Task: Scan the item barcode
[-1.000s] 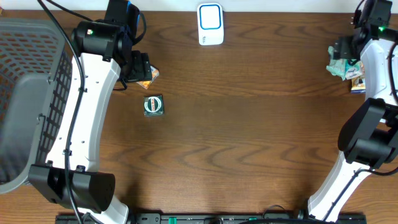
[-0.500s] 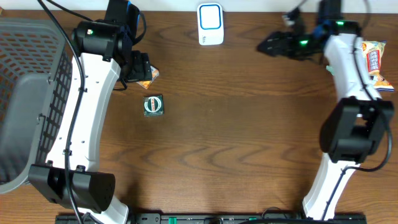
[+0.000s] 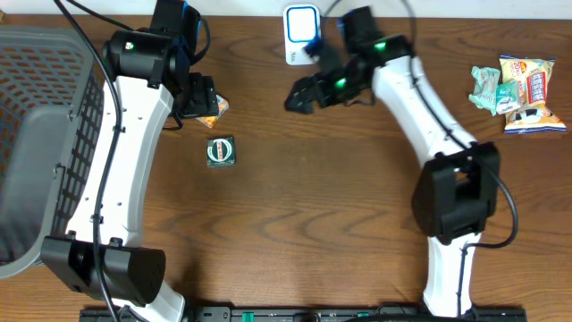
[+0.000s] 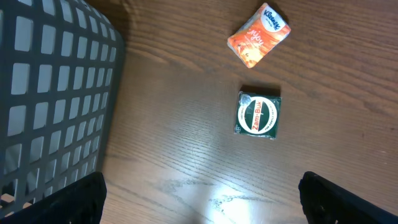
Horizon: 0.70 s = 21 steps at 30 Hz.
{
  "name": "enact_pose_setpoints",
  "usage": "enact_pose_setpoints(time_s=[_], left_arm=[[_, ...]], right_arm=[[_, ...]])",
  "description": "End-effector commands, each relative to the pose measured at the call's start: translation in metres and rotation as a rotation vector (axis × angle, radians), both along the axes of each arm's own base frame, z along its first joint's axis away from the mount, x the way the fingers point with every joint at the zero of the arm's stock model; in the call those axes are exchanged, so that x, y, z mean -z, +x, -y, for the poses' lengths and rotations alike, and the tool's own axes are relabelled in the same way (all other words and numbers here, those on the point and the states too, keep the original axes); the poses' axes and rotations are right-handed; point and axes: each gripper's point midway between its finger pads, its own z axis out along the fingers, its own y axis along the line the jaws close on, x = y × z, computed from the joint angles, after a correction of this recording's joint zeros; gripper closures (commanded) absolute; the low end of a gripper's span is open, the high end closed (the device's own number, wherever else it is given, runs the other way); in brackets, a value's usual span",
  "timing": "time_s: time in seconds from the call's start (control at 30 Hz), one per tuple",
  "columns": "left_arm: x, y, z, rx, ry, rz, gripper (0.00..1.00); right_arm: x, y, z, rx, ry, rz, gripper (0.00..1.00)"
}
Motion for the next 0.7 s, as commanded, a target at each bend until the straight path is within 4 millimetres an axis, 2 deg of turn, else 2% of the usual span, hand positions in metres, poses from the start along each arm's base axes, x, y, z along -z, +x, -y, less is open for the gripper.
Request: enact_pose_setpoints(time_s=[0.0,0.2,0.33,0.67], left_arm=[[0.002,0.0,-0.003,0.004,0.02,-0.01,0.02],[0.002,0.0,-0.003,0.004,0.02,-0.01,0.02],[0.002,0.0,-0.003,0.004,0.02,-0.01,0.02],[0.002,0.0,-0.003,0.004,0.02,-0.01,0.02]], right_arm=[[0.001,-0.001,-0.01,0.0,-0.096,0.065,0.01],[-0.002,-0.01,-0.041,-0.053,-0.096,0.118,0.01],[-0.007,-0.008,-0.058,-0.014,-0.062,0.126,0.01],[-0.011,0.002,-0.075,0.166,-0.028,0.097,0.01]])
